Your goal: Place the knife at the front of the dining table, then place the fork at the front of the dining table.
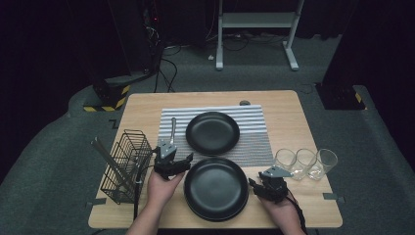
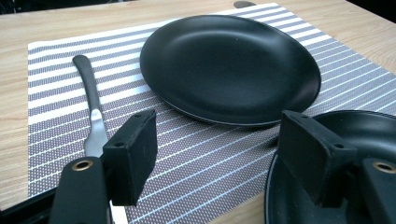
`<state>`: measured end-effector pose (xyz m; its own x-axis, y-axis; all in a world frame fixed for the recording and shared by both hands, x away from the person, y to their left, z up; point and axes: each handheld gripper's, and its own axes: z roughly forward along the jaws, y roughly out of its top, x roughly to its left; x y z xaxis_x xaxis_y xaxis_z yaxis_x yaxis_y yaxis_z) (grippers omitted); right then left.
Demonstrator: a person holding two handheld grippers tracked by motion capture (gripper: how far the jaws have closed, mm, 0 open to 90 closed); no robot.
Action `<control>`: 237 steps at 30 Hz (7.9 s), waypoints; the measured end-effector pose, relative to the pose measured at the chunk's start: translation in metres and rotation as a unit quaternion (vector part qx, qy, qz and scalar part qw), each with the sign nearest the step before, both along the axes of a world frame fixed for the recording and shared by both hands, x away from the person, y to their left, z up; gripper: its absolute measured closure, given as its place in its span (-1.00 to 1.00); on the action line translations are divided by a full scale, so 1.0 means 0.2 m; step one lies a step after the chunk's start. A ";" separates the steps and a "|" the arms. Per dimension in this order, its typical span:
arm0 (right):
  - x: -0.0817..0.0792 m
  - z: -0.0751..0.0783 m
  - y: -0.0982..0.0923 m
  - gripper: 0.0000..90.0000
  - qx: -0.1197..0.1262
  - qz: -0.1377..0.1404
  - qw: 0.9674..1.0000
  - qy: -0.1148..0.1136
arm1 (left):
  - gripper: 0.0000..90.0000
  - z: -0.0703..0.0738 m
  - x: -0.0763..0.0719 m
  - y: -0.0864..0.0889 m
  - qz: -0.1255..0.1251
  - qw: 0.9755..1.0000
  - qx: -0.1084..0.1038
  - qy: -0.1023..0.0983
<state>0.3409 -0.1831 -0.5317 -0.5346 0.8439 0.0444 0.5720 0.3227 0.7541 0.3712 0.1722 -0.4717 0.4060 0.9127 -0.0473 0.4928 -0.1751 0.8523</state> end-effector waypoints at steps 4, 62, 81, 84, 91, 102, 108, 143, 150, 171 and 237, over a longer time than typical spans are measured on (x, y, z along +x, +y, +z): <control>0.00 0.00 0.00 0.09 0.000 0.002 1.000 -0.001 | -0.32 0.02 -0.04 0.00 -0.008 1.000 -0.007 -0.004; -0.01 0.00 0.00 0.09 -0.002 0.005 1.000 -0.003 | 0.92 0.33 -0.30 0.18 0.026 0.996 -0.021 -0.079; -0.01 0.00 0.00 0.09 -0.003 0.005 1.000 -0.004 | 0.66 0.42 -0.35 0.23 0.029 0.994 -0.035 -0.098; -0.01 0.00 0.00 0.09 -0.003 0.005 1.000 -0.004 | 0.62 0.44 -0.36 0.23 0.031 0.994 -0.036 -0.100; -0.01 0.00 0.00 0.09 -0.003 0.006 1.000 -0.004 | 0.62 0.44 -0.36 0.25 0.038 0.993 -0.036 -0.102; -0.01 0.00 0.00 0.09 -0.003 0.006 1.000 -0.003 | 0.71 0.46 -0.37 0.28 0.043 0.993 -0.021 -0.105; -0.01 0.00 0.00 0.09 -0.002 0.005 1.000 -0.004 | 0.71 0.46 -0.37 0.31 0.053 0.992 -0.021 -0.111; -0.01 0.00 0.00 0.09 -0.004 0.005 1.000 -0.005 | 0.48 0.42 -0.44 0.51 0.100 0.991 -0.009 -0.091; -0.01 0.00 0.00 0.09 -0.004 0.005 1.000 -0.004 | 0.52 0.40 -0.44 0.50 0.095 0.992 -0.008 -0.081; -0.01 0.00 0.00 0.09 -0.004 0.005 1.000 -0.004 | 0.80 0.40 -0.42 0.50 0.084 0.994 -0.005 -0.067; -0.01 0.00 0.00 0.09 -0.005 0.005 1.000 -0.005 | 0.88 0.45 -0.33 0.60 0.140 0.986 0.007 -0.092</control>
<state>0.3383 -0.1823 -0.5317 -0.5428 0.8393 0.0312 0.5621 0.3354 0.7560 0.3044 0.2916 -0.3824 0.1378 0.9903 0.0173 0.3613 -0.0666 0.9301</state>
